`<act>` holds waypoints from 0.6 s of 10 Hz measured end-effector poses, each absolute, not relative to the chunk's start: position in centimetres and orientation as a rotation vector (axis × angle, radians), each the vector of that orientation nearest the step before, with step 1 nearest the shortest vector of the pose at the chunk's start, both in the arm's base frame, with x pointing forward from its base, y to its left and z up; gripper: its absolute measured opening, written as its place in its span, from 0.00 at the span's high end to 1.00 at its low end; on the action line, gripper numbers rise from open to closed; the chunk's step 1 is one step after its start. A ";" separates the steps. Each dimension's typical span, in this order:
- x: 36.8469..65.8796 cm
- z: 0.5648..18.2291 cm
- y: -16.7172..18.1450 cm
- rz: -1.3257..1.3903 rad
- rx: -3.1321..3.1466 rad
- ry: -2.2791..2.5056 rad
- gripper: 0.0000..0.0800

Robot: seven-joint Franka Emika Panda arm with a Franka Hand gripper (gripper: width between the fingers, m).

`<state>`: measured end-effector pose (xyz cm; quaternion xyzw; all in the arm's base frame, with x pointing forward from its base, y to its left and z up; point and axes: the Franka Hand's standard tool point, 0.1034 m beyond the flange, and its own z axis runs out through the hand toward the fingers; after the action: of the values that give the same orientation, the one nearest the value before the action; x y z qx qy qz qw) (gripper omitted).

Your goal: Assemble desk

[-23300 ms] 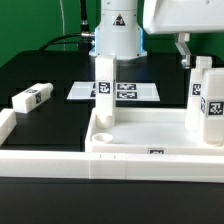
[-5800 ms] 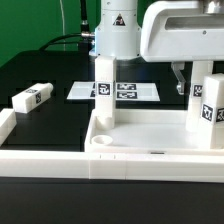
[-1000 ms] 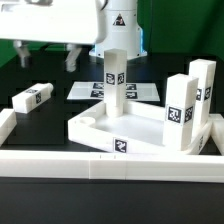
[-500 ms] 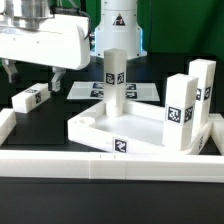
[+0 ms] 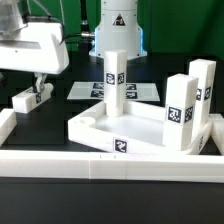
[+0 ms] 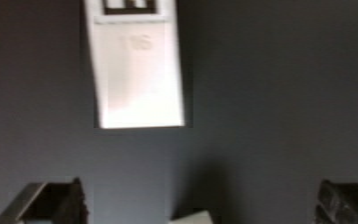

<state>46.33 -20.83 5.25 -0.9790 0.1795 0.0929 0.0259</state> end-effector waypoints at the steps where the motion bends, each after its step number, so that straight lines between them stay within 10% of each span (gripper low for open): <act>1: 46.1 5.3 -20.2 0.407 -2.983 0.528 0.19; 6: 44.7 4.0 -22.8 0.596 -2.895 0.530 0.19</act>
Offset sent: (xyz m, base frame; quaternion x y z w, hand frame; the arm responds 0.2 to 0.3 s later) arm -0.0040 -0.0258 -0.0048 0.0505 -0.1375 -0.0094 0.9892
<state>44.66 -22.77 3.99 -0.9618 0.1761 0.1978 0.0691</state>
